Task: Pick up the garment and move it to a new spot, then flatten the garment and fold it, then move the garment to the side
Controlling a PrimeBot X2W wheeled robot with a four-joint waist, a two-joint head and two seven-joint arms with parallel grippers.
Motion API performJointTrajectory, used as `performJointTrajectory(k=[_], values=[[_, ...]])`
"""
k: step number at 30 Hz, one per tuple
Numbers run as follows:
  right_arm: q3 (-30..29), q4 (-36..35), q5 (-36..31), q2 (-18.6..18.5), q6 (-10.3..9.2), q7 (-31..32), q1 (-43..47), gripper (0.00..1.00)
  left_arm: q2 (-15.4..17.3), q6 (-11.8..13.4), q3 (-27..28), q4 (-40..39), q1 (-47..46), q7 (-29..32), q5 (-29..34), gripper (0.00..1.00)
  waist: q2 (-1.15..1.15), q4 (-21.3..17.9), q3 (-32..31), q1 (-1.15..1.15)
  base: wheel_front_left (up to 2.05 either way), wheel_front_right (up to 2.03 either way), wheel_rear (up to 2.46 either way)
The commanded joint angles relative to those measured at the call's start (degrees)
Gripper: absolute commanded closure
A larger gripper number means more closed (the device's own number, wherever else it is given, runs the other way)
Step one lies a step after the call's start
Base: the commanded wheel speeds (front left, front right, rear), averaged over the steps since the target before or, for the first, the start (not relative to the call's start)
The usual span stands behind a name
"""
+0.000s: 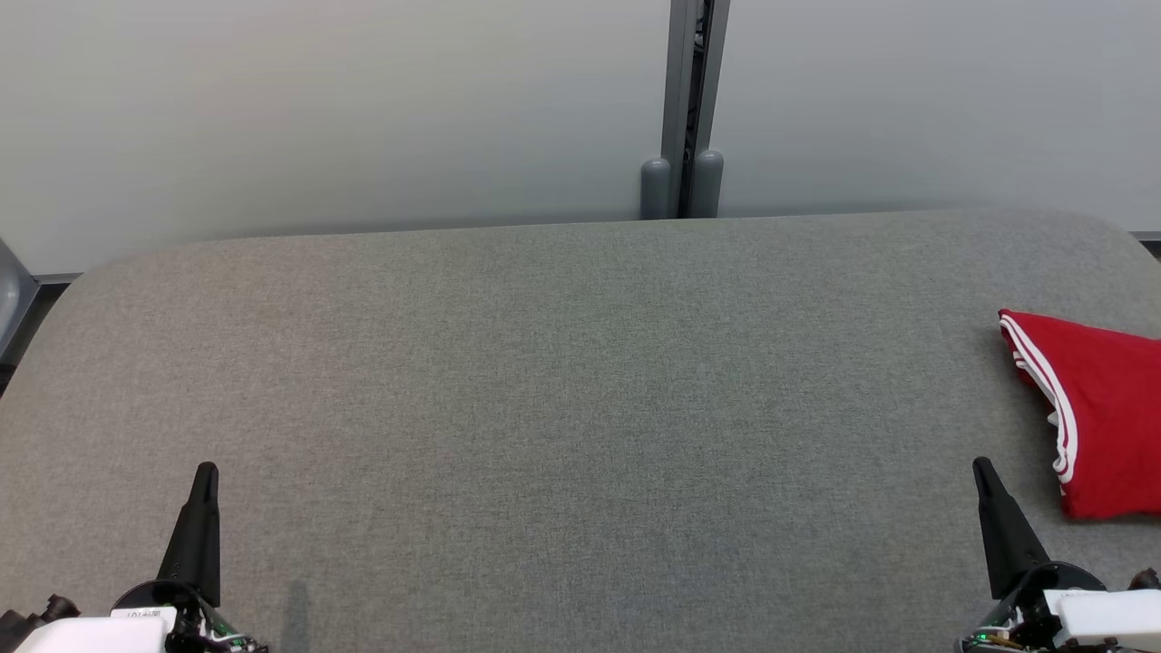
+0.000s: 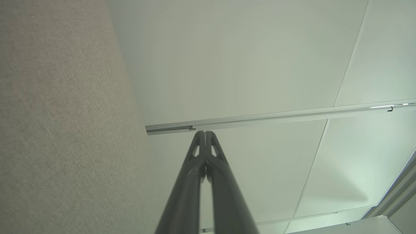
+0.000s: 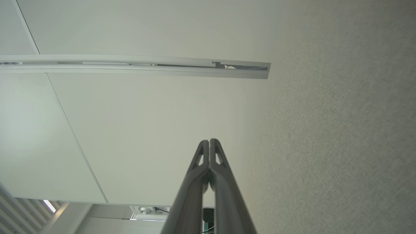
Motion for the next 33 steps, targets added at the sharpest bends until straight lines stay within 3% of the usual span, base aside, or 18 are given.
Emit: performJointTrajectory(k=[1, 33], values=[[0.0, 0.0, -0.1, -0.1, 0.00, 0.2, -0.2, 1.00, 0.2, -0.3, 0.3, 0.0, -0.8, 0.0, 0.1, 1.00, 0.00, 0.0, 0.0, 0.00, 0.00, 0.00, 0.00], [-0.2, 0.1, -0.2, 0.0, 0.01, 0.3, -0.2, 1.00, 0.0, -0.3, 0.5, 0.0, -0.8, 0.3, 0.2, 1.00, 0.00, 0.0, 0.0, 0.00, 0.00, 0.00, 0.00]])
